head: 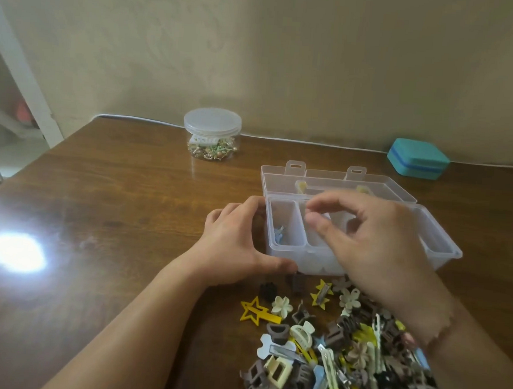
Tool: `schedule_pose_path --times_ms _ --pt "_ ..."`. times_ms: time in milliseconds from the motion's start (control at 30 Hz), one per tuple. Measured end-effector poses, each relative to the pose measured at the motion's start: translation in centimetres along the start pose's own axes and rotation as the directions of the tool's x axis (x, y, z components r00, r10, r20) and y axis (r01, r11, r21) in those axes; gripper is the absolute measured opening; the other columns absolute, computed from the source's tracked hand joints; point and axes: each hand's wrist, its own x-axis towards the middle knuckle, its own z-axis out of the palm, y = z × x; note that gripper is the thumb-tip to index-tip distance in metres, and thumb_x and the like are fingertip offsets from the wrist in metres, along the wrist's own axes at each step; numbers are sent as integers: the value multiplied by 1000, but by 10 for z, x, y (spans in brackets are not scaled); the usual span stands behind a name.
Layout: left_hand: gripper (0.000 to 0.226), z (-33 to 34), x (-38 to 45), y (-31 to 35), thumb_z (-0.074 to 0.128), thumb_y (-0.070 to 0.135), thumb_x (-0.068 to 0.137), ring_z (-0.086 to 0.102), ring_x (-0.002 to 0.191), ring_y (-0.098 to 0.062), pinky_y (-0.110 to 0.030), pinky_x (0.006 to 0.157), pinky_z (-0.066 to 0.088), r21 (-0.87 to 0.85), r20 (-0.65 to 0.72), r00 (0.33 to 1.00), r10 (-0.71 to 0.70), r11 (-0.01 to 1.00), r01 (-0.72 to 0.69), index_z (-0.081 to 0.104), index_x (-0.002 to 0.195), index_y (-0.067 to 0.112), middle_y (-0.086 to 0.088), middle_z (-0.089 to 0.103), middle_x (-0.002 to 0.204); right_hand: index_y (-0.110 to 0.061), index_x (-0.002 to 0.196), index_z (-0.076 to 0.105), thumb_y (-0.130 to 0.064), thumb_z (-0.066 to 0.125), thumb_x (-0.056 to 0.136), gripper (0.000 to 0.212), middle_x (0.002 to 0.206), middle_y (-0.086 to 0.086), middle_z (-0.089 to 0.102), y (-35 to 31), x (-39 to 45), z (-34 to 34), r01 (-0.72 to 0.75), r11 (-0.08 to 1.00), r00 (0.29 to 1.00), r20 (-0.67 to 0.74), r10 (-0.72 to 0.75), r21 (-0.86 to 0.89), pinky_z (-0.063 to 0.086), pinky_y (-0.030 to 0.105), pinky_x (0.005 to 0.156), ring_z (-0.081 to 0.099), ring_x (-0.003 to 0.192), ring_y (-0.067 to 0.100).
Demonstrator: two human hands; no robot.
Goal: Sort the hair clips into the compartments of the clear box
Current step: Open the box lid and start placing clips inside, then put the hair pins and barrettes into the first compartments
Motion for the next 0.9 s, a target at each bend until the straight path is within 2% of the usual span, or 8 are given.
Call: schedule_pose_path --times_ms 100,200,300,467,567,667,833,900 --pt "91 -2 -1 3 82 60 60 21 113 1 -36 112 18 1 6 1000 -5 1000 5 34 135 42 21 38 120 -30 92 72 -23 70 82 12 63 -30 53 -3 -15 -20 85 989 989 134 -69 -120 37 -1 50 52 56 -17" --pt "91 -2 -2 6 81 58 62 19 113 1 -37 112 18 2 16 1000 -13 1000 13 32 136 41 22 35 120 -46 109 65 -49 56 88 23 88 -27 66 0 -26 -24 152 908 900 434 36 -390 52 17 73 59 81 -9" --pt "91 -2 -2 5 81 59 62 19 113 1 -36 111 18 7 8 1000 -9 1000 9 32 136 42 23 34 120 -46 125 52 -56 47 90 37 113 -23 61 -2 -30 -16 220 826 855 510 93 -519 49 32 88 56 105 5" --pt "88 -1 -2 3 81 60 61 20 111 3 -31 107 17 10 -3 1000 18 1000 -18 33 133 44 24 36 118 -34 119 57 -48 45 95 29 111 -10 56 -2 -31 -4 331 751 828 558 60 -571 50 34 80 59 100 19" --pt "89 0 -1 2 81 61 61 22 114 1 -32 108 16 16 -8 1000 25 1000 -25 34 134 43 23 38 120 -38 112 58 -49 44 94 26 103 -13 60 -2 -32 -4 314 789 861 509 -2 -528 49 32 77 59 95 12" --pt "88 0 -1 0 81 61 60 24 115 1 -28 105 15 19 -16 999 35 999 -35 35 132 43 24 40 118 -41 95 66 -54 54 84 20 79 -23 64 4 -31 -13 184 910 921 389 -28 -372 43 19 60 56 70 -1" --pt "90 2 2 -5 78 67 58 31 126 -5 -31 108 16 33 -14 999 51 998 -51 36 134 42 19 47 130 -35 84 74 -26 75 79 10 50 -21 58 -4 -21 -17 -117 979 978 192 84 167 32 8 40 45 40 4" --pt "91 3 3 -7 76 69 58 32 129 -5 -33 110 16 42 -7 998 56 998 -56 35 135 41 18 47 134 -32 93 74 -24 73 82 14 53 -32 55 -2 -15 -7 -74 991 992 105 63 109 34 7 43 49 44 2"
